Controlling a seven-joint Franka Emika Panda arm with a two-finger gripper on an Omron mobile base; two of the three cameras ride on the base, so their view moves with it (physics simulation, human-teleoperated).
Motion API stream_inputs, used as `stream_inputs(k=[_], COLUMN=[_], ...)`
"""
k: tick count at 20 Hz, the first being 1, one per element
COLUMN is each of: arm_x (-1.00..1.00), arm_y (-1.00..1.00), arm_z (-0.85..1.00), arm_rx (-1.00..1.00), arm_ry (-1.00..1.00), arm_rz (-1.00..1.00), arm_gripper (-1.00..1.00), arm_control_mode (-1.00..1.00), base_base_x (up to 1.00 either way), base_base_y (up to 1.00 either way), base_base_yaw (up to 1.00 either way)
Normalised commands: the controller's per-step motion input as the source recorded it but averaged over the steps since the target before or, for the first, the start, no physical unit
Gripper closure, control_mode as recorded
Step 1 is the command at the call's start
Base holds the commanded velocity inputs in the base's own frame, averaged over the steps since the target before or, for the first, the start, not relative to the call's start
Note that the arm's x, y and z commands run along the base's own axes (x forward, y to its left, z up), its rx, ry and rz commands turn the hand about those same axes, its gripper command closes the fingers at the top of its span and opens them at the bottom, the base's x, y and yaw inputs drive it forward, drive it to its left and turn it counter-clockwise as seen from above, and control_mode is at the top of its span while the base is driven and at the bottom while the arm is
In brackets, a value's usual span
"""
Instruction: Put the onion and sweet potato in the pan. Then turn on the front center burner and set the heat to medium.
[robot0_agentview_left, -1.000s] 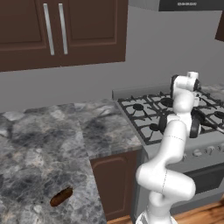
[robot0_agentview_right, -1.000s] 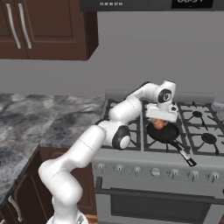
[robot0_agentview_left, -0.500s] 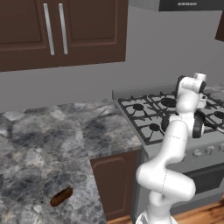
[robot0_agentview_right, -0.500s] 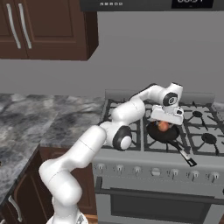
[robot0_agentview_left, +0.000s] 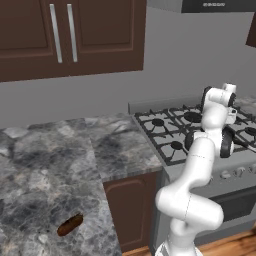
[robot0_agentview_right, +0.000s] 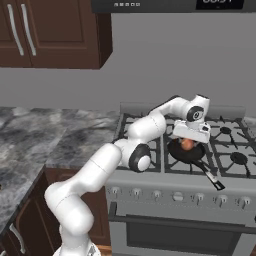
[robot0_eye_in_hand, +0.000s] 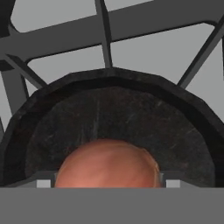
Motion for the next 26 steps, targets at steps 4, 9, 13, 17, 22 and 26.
stream_inputs(k=[4,9,13,17,22,26], arm_x=[-0.1,-0.11,-0.07,-0.39,-0.54,-0.6], arm_y=[0.01,0.04,0.08,0.24,0.52,0.49], arm_z=[0.0,0.42,0.41,0.19,0.09,0.23], arm_rx=[0.0,0.0,0.0,0.01,0.01,0.01], arm_ry=[-0.01,-0.05,-0.13,-0.21,-0.31,-0.3], arm_rz=[-0.03,-0.17,-0.2,-0.21,-0.22,-0.21], arm_gripper=[-1.0,-1.0,-1.0,-1.0,-1.0,-1.0], arm_control_mode=[-1.0,-1.0,-1.0,-1.0,-1.0,-1.0], base_base_x=[0.0,0.0,0.0,0.0,0.0,0.0], base_base_y=[0.0,0.0,0.0,0.0,0.0,0.0], base_base_yaw=[0.0,0.0,0.0,0.0,0.0,0.0])
